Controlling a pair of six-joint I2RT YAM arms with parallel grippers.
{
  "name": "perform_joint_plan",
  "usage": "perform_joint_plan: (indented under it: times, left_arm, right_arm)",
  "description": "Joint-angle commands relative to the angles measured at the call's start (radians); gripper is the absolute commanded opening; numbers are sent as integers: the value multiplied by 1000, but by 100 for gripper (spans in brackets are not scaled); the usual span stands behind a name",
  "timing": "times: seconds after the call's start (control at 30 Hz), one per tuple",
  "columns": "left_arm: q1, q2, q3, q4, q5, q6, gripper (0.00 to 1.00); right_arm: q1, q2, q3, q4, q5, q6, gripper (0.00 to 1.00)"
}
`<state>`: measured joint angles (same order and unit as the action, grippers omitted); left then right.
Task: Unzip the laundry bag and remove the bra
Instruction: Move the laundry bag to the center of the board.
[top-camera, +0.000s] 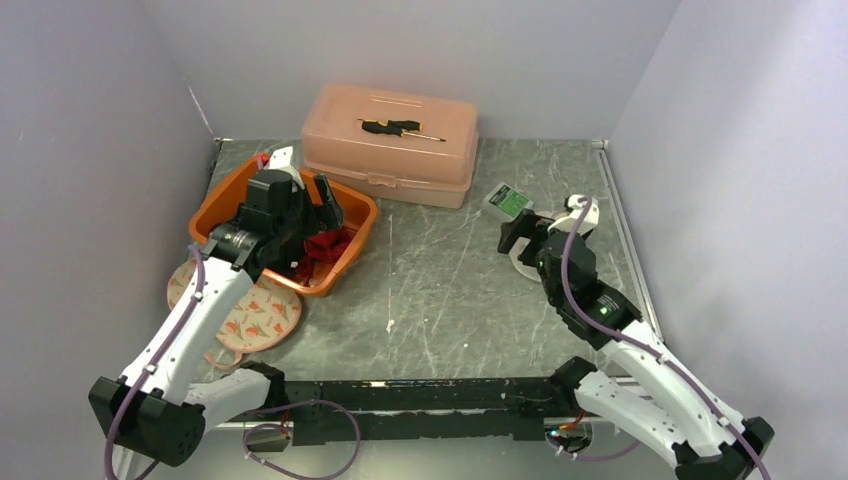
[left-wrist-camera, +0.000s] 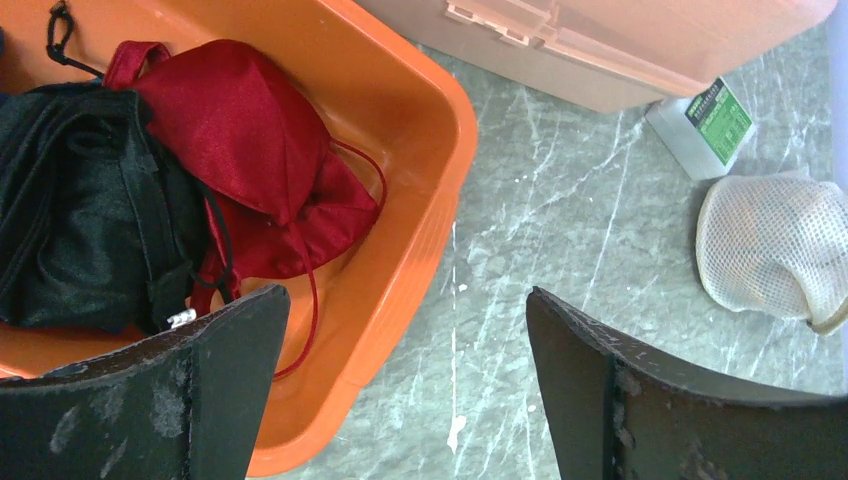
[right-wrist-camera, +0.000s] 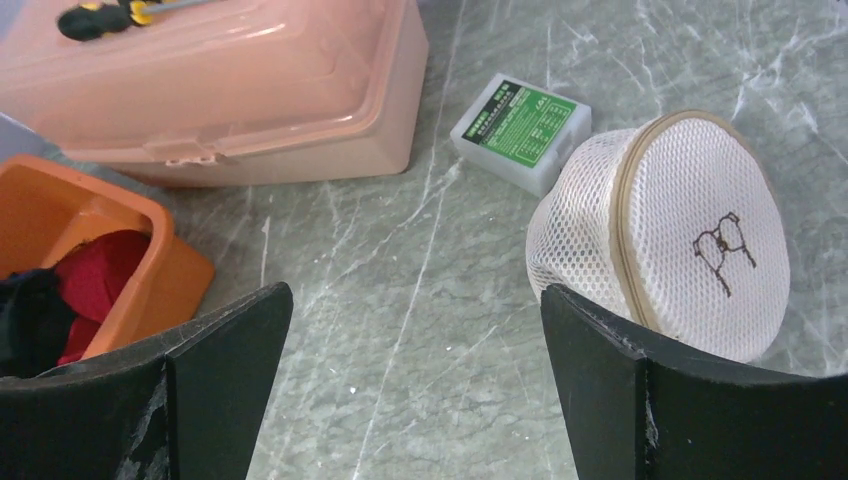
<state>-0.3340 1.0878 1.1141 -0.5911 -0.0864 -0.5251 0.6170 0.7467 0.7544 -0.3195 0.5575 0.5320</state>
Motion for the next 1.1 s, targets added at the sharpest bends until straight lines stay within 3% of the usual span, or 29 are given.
perform_joint_plan:
  times: [0.0, 0.17, 0.4, 0.63, 0.77, 1.07]
  left_arm:
    - [-3, -44, -14, 56, 58, 50, 94]
    - [-4, -87, -55, 102, 77, 73, 94]
    - [-3, -123, -82, 119, 69, 79, 94]
    - [-3, -116, -79, 110, 77, 80, 93]
    - [-3, -130, -81, 93, 48, 57, 92]
    - [-3, -129, -82, 103, 104, 45, 92]
  right_arm:
    - [1, -107, -36, 64, 0, -75, 100]
    - [0, -190, -86, 102, 129, -71, 99]
    - [-25, -129, -12, -46, 298, 7, 95]
    - [-248, -117, -4, 16, 200, 42, 93]
    - [-289, -42, -15, -16, 155, 84, 92]
    - [-365, 78, -131, 133, -18, 50, 79]
